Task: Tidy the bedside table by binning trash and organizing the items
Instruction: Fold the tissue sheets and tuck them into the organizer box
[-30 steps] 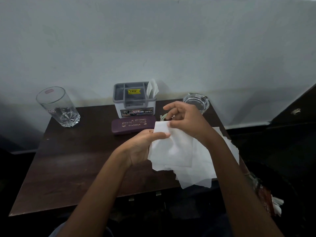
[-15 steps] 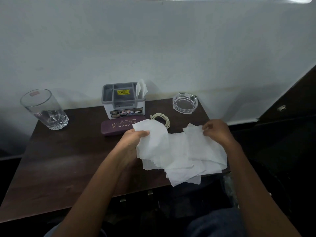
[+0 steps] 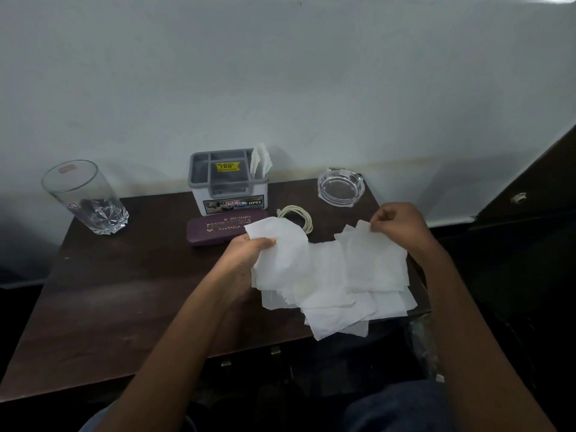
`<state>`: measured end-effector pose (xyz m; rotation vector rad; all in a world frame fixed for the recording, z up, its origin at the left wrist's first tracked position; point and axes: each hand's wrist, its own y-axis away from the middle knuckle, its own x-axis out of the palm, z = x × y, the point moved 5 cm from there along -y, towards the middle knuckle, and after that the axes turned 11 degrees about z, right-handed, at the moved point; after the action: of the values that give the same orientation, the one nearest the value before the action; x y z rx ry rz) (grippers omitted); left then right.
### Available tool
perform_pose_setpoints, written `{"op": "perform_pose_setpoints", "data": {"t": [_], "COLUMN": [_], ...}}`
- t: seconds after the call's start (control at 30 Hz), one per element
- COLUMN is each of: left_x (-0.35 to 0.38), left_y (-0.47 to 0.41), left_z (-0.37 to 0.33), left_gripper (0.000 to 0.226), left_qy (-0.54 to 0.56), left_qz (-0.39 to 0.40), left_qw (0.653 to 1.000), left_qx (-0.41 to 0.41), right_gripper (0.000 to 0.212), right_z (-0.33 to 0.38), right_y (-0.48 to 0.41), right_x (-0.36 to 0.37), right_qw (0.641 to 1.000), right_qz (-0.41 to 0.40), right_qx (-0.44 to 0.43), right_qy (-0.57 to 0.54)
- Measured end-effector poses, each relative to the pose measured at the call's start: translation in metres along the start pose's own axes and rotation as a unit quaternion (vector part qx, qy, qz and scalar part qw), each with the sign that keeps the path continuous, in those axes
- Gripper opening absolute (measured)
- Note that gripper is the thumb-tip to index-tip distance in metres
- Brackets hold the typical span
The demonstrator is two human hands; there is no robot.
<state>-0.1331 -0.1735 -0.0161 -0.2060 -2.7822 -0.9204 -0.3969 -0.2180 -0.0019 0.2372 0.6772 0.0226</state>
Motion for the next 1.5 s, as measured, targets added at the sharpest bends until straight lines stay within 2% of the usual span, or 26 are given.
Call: {"op": "perform_pose_setpoints", "data": {"t": [0.23,0.33,0.4,0.47,0.53,0.6,0.73,0.83,1.2,1.5], "left_x": [0.001,0.004,0.007,0.011,0.013,0.015,0.013,0.011,0.015,0.014], "left_y": [-0.003,-0.004,-0.005,-0.006,-0.007,-0.005,-0.005,-0.007,-0.007,-0.007], "left_z": [0.001,0.003,0.005,0.006,0.004,-0.001,-0.002,-0.001,0.002,0.005], "left_gripper": [0.023,0.028,0.032,0.037,0.039,0.040,0.049,0.053,0.043,0.033], "left_qy": [0.019,0.044,0.076,0.136,0.197,0.232,0.268,0.265,0.284,0.278], "left_qz": [0.004,0.031,0.050,0.058,0.062,0.077,0.081,0.081,0.091,0.066], "left_qw": [1.000,0.998,0.996,0.989,0.978,0.968,0.958,0.959,0.953,0.957], "left_qx": [0.023,0.029,0.021,0.017,0.030,0.053,0.066,0.060,0.057,0.041], "right_gripper": [0.015,0.016,0.020,0.024,0.022,0.016,0.021,0.014,0.005,0.005], "right_z": [0.071,0.094,0.103,0.106,0.105,0.101,0.096,0.098,0.094,0.100], "right_y": [0.033,0.039,0.035,0.029,0.027,0.025,0.022,0.023,0.025,0.033], "right_x": [0.006,0.013,0.025,0.041,0.057,0.069,0.075,0.076,0.079,0.088], "right_qw": [0.980,0.958,0.953,0.961,0.969,0.978,0.984,0.987,0.979,0.973], "right_qz": [0.148,0.185,0.158,0.078,-0.008,-0.049,-0.061,-0.067,-0.112,-0.138], "right_qx": [-0.100,-0.128,-0.120,-0.096,-0.073,-0.062,-0.065,-0.073,-0.052,-0.064], "right_qy": [-0.085,-0.176,-0.229,-0.248,-0.234,-0.195,-0.151,-0.127,-0.160,-0.171]}}
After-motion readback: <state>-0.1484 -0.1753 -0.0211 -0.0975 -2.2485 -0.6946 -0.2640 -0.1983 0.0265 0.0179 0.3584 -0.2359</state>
